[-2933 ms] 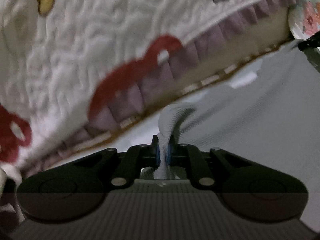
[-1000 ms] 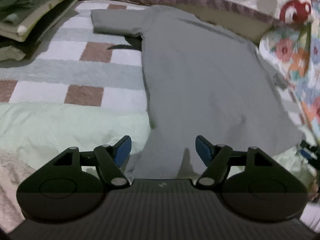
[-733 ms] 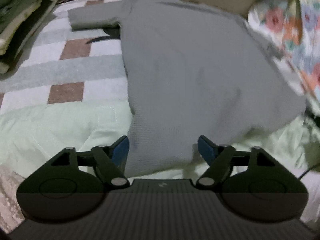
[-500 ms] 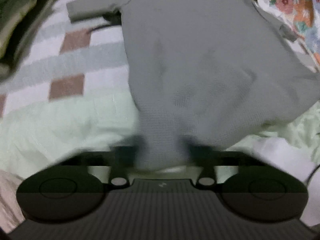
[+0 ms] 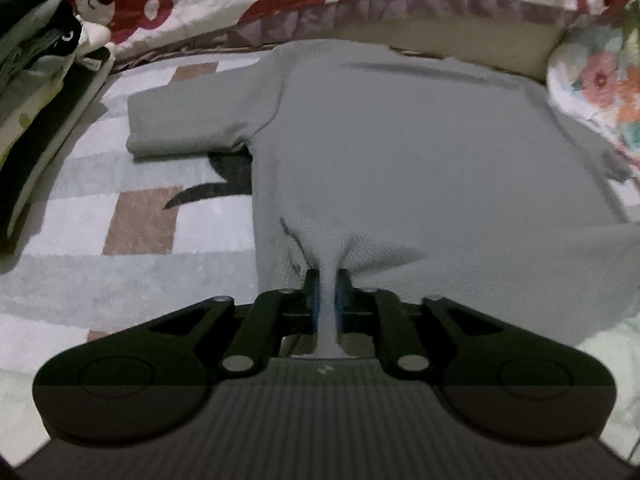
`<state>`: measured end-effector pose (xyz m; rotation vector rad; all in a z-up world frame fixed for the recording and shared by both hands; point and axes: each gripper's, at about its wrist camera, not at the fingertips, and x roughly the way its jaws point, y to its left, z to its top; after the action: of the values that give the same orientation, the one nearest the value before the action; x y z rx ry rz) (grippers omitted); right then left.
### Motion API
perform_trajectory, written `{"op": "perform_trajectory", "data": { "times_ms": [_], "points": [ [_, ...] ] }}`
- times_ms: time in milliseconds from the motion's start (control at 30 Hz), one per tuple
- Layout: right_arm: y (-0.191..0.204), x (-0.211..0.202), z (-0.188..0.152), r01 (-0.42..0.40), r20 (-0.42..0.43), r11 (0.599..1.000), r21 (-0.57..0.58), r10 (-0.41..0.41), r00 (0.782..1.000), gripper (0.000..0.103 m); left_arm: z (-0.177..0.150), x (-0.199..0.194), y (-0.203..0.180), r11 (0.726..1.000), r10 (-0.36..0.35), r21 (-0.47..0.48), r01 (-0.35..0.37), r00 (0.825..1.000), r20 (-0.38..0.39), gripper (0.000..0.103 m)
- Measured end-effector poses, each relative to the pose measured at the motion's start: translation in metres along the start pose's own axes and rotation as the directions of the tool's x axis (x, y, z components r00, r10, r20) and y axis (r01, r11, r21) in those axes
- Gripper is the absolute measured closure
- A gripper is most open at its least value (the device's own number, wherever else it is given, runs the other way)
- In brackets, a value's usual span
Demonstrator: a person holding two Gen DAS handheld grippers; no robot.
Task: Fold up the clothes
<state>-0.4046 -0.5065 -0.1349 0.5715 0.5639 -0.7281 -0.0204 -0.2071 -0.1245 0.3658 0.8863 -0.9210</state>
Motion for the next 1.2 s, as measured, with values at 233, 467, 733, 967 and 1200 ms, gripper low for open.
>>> {"op": "perform_trajectory", "data": {
  "times_ms": [233,467,733,967,1200],
  "points": [
    [-0.024,-0.009,-0.014,-0.1,0.035,0.981,0.167,0.096,0.995,0.063,-0.016,-0.027,0.043,0.976,-0.066,-0.202,0.077,0.996,0.062,0.054],
    [-0.03,-0.02,-0.023,-0.223,0.037,0.965,0.135,0.22,0.975,0.063,-0.04,-0.031,0.055,0.955,-0.2,-0.232,0.187,0.979,-0.035,0.043],
    [-0.02,-0.015,-0.03,-0.158,-0.01,0.985,0.068,0.159,0.987,0.054,-0.044,-0.009,0.029,0.973,-0.183,-0.156,0.172,0.981,-0.061,0.027],
    [0.015,-0.023,-0.03,-0.225,-0.003,0.954,-0.2,0.229,0.973,0.099,-0.035,-0.025,0.044,0.972,-0.137,-0.183,0.145,0.989,0.057,0.078],
    [0.02,-0.023,0.017,-0.16,0.037,0.972,-0.169,0.169,0.985,0.092,-0.011,-0.012,0.041,0.977,-0.168,-0.13,0.17,0.985,0.027,0.079]
  ]
}}
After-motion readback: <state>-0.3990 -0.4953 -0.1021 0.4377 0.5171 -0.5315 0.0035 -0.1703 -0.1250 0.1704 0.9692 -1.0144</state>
